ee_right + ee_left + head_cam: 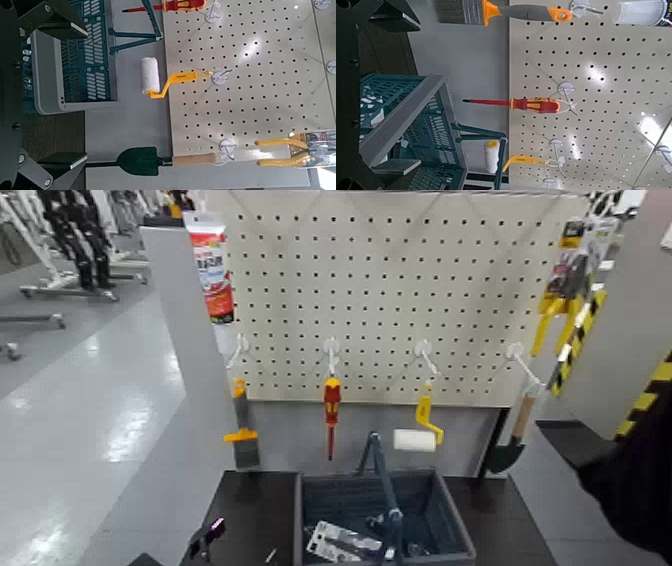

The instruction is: Put the yellow pliers into the crate.

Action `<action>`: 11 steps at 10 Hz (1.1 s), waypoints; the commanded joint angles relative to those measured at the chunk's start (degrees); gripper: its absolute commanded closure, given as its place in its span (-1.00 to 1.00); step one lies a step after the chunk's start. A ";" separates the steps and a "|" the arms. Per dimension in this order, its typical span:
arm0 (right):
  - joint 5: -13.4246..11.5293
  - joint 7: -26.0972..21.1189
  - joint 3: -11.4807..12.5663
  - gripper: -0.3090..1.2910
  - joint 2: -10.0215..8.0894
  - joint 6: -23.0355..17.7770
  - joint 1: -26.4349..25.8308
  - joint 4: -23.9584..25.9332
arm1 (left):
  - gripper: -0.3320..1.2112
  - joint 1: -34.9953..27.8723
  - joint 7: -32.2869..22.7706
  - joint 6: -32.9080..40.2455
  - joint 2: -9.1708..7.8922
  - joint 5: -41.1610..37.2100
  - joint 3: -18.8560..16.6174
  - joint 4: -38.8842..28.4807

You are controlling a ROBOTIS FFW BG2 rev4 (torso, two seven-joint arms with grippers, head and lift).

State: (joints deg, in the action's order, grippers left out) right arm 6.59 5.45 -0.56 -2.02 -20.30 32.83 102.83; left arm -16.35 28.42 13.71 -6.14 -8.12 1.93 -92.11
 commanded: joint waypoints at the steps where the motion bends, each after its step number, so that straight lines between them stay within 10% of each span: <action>1: 0.00 0.00 0.04 -0.35 0.09 -0.09 -0.13 0.00 | -0.43 0.09 0.14 0.09 -0.01 -0.06 0.00 0.00; 6: 0.18 0.00 1.00 -0.35 0.27 0.00 -0.40 0.35 | -0.43 0.53 0.67 0.35 -0.10 -1.03 -0.09 0.44; 11: 1.58 3.60 7.95 -0.35 -0.17 7.12 -4.35 4.92 | -0.43 0.61 1.11 0.44 -0.19 -1.55 -0.09 0.44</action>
State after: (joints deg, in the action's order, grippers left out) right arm 7.91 8.99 6.66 -2.12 -13.93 29.05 107.31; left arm -15.73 29.53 14.14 -6.33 -9.49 1.86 -91.67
